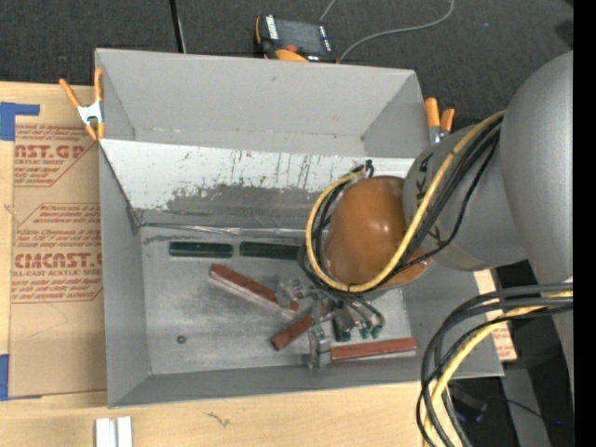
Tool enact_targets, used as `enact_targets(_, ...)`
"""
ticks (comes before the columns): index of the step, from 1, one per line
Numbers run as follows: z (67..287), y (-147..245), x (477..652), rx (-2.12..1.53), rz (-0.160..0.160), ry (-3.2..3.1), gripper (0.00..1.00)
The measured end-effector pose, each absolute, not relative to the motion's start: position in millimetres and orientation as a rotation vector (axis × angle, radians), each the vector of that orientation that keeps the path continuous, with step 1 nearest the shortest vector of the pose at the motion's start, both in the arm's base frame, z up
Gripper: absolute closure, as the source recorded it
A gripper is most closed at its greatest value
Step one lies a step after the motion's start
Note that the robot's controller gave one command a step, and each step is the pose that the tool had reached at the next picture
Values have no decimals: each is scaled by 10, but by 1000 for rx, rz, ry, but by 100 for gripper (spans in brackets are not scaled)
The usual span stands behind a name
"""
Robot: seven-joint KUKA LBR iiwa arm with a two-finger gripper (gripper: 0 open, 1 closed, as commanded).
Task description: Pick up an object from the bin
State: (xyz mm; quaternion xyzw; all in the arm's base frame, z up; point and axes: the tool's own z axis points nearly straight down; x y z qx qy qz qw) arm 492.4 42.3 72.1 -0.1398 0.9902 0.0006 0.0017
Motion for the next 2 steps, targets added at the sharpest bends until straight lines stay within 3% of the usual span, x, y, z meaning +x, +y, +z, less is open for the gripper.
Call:
enact_targets(1,722,428,4926,-439,3,3106,100)
enact_targets(2,1280,434,4937,-439,0,3105,100)
